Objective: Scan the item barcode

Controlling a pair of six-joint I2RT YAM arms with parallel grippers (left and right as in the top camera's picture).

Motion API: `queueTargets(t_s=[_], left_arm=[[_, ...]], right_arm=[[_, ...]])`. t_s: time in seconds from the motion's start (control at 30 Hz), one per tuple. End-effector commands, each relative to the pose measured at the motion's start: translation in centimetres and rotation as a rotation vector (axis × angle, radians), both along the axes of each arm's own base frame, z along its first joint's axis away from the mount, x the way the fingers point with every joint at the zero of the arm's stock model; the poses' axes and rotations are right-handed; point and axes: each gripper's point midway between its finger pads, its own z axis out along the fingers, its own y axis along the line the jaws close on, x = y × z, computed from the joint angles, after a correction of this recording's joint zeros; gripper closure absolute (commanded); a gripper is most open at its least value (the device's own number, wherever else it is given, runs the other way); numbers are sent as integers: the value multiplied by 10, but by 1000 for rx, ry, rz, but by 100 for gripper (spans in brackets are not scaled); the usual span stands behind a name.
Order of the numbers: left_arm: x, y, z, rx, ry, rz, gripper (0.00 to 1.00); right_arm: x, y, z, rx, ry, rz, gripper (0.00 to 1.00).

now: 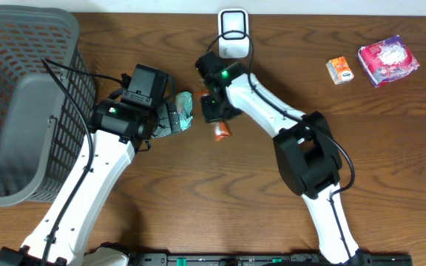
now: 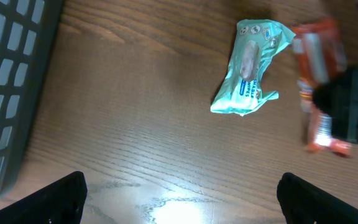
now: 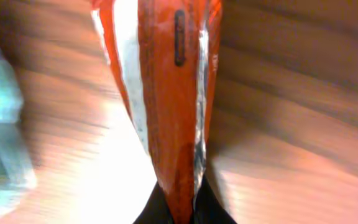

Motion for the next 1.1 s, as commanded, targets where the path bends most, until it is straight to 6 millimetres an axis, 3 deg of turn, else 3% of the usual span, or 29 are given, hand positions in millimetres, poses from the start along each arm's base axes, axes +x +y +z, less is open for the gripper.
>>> queueTargets(t_s=[0.0, 0.1, 0.17, 0.43, 0.53, 0.67, 0.7, 0.83, 0.9, 1.07], left_arm=[[2, 2, 3, 5, -9, 18, 2], [2, 2, 3, 5, -10, 18, 2], [2, 2, 3, 5, -10, 18, 2], [2, 2, 3, 5, -10, 18, 2], [2, 2, 3, 5, -10, 19, 2], [2, 2, 3, 5, -10, 19, 2], [2, 2, 3, 5, -10, 18, 2], [2, 2, 3, 5, -10, 18, 2], [2, 2, 3, 5, -10, 18, 2], [2, 2, 3, 5, -10, 18, 2]], right_arm=[[39, -58, 34, -297, -187, -45, 99], [53, -112, 79, -627, -349, -141, 99], [49, -135, 87, -753, -399, -213, 99], [26, -162, 14, -789, -327, -227, 98], [17, -155, 0, -750, -287, -214, 88], [16, -130, 2, -646, -244, -194, 74], [19, -122, 6, -609, -236, -200, 65], [41, -84, 32, -371, -191, -139, 44], [52, -73, 48, -254, -175, -116, 41], [64, -89, 79, -38, -81, -177, 37]])
